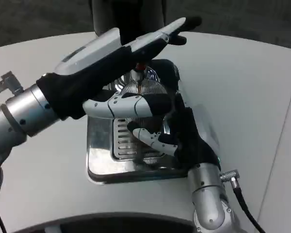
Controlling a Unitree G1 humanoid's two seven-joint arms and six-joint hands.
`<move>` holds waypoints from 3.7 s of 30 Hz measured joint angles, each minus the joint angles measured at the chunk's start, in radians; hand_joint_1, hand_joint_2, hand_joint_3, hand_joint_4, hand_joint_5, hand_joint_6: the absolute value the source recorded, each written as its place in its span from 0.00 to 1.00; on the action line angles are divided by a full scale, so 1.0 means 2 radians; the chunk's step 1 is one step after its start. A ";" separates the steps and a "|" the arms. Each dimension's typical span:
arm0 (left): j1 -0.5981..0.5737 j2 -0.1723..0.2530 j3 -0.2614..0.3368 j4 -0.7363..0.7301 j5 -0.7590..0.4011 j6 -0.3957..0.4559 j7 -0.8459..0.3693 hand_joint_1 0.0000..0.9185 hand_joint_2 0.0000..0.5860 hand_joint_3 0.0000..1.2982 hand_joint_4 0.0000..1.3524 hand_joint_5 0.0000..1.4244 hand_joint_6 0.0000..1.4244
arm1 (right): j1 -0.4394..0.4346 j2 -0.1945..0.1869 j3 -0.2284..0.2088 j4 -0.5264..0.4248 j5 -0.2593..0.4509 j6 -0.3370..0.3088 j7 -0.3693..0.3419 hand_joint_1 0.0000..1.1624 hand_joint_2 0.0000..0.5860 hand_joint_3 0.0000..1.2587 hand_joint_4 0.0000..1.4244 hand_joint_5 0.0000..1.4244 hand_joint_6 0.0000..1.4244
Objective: Grasp the cup under the faucet to collect the drink, then remove the cup.
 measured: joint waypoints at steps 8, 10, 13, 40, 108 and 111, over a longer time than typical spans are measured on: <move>0.000 0.000 0.000 0.003 0.000 -0.004 0.002 0.00 0.21 0.00 0.00 0.07 0.03 | 0.000 0.000 0.004 0.002 0.000 -0.007 -0.008 0.62 0.30 0.00 0.00 0.00 0.05; 0.000 0.000 -0.001 0.004 0.000 -0.004 0.004 0.00 0.21 0.00 0.00 0.07 0.03 | -0.002 0.001 0.008 0.002 0.000 -0.018 -0.008 0.62 0.30 0.00 0.00 0.00 0.04; -0.001 0.000 -0.003 0.004 0.000 -0.005 0.005 0.00 0.21 0.00 0.00 0.07 0.03 | -0.006 0.004 0.019 0.002 -0.001 -0.026 -0.006 0.62 0.30 0.00 0.00 0.00 0.04; 0.051 -0.029 0.070 -0.029 -0.035 -0.035 0.081 0.00 0.30 0.00 0.00 0.02 0.00 | -0.012 0.015 0.013 0.012 0.009 -0.032 -0.005 0.62 0.30 0.00 0.00 0.00 0.04; 0.357 -0.028 0.225 -0.163 -0.114 0.093 0.131 0.00 0.34 0.07 0.00 0.06 0.00 | -0.024 0.015 0.027 0.078 0.018 -0.122 -0.135 0.94 0.13 0.56 0.65 0.66 0.86; 0.357 -0.029 0.222 -0.165 -0.113 0.094 0.131 0.00 0.34 0.07 0.00 0.06 0.00 | -0.014 0.016 0.029 0.056 0.012 -0.114 -0.134 0.94 0.13 0.56 0.65 0.66 0.86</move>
